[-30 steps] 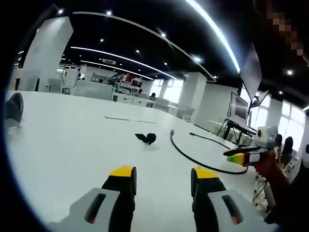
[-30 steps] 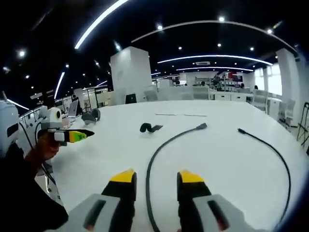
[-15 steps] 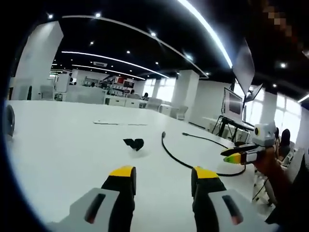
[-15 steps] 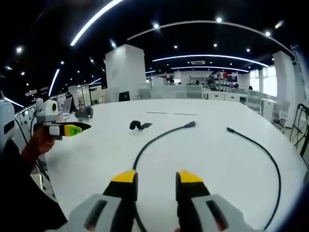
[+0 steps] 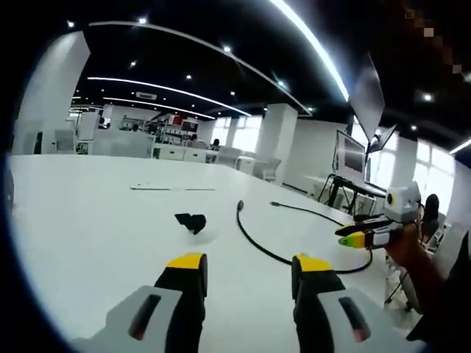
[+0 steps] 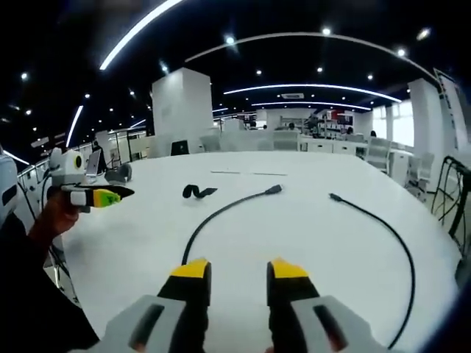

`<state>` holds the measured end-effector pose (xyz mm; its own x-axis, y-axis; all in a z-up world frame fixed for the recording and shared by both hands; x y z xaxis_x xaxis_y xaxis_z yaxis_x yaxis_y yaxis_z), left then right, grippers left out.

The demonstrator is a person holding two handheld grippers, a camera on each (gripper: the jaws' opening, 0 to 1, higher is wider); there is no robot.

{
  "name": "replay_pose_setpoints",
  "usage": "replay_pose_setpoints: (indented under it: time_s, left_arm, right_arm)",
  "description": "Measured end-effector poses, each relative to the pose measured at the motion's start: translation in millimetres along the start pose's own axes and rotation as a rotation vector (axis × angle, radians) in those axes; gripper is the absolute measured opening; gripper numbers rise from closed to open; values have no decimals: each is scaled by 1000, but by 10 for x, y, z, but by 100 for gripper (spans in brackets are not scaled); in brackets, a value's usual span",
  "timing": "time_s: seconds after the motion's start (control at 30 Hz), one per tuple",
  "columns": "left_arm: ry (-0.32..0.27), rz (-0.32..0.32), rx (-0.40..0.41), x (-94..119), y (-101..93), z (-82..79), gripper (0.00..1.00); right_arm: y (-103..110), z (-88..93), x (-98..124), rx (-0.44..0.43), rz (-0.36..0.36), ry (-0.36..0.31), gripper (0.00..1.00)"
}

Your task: Find the charging cable on the desk, coil it up and secure with Velcro.

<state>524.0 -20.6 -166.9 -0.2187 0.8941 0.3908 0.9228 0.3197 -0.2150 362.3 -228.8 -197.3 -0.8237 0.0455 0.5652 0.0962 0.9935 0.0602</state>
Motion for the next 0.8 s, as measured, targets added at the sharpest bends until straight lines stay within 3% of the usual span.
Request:
replay_pose_setpoints:
  time_s: [0.8]
  left_arm:
    - [9, 20, -22, -228, -83, -94, 45]
  right_arm:
    - [-336, -26, 108, -29, 69, -1, 30]
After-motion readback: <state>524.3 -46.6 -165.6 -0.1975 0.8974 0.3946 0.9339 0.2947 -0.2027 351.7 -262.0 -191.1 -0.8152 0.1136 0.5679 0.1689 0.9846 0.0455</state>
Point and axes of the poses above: the point that each gripper's makers call its tool centre point, and the gripper's own axes: x roughly backward along the fingers, y roughly to its left, z roughly out of its underside, the point moved 3 cm from there along x, roughly backward along the fingers, and after that the axes turned 13 degrees about y, right-handed, at the moved point
